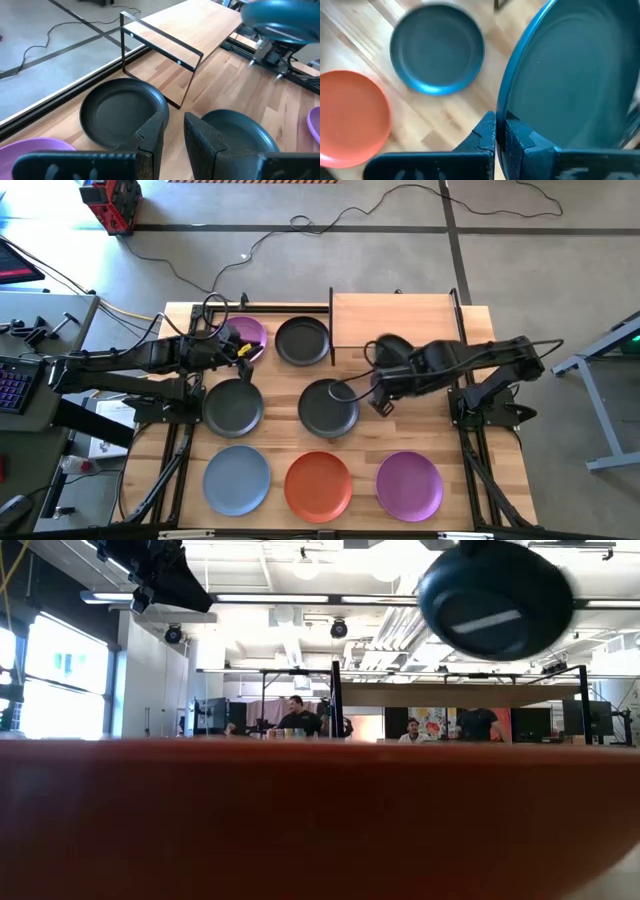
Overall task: Place and stack plates onto a shelf
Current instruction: Put the black plate on the shelf
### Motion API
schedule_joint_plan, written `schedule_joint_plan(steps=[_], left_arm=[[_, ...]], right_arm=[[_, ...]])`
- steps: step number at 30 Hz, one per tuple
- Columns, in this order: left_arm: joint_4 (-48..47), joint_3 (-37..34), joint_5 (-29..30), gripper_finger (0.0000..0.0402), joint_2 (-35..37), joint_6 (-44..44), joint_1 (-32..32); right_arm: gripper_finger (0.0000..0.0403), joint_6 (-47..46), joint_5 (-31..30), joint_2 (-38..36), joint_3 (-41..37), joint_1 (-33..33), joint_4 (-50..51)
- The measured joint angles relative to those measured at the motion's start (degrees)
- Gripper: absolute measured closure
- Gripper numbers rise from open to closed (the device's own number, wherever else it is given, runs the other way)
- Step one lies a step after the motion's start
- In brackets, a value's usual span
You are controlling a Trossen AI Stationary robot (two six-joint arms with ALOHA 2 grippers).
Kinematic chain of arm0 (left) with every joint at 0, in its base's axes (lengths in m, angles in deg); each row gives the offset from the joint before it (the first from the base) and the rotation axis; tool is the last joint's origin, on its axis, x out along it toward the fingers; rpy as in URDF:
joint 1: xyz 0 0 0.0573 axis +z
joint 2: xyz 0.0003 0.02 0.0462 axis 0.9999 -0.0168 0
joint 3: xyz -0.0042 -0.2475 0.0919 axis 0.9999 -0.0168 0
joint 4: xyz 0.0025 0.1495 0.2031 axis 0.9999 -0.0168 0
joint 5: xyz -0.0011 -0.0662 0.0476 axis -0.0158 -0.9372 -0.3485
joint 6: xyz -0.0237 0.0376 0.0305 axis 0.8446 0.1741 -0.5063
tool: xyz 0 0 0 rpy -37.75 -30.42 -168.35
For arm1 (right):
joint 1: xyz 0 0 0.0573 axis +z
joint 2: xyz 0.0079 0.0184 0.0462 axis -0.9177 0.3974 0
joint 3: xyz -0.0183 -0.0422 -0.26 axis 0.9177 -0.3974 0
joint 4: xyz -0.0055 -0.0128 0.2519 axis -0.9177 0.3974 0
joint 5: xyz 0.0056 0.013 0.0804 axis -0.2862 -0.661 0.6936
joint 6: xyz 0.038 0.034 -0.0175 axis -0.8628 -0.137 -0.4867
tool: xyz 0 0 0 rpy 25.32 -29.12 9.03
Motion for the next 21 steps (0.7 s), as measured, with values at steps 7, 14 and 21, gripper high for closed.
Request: schedule_joint_plan(steps=[7,14,21], left_arm=[[0.22,0.0,0.08,0.0337,0.0,0.44,0.0],[0.27,0.0,0.13,0.0337,0.0,0.57,0.0],[0.39,0.0,0.32,0.0337,0.0,1.69,0.0]], right_arm=[[0.0403,14.54,-7.29,-0.09,-1.47,-5.76,0.04],[0.0403,24.87,-9.24,-0.25,-10.09,-12.61,0.06],[0.0403,29.05,-10.52,-2.92,-21.47,-18.15,-0.43]])
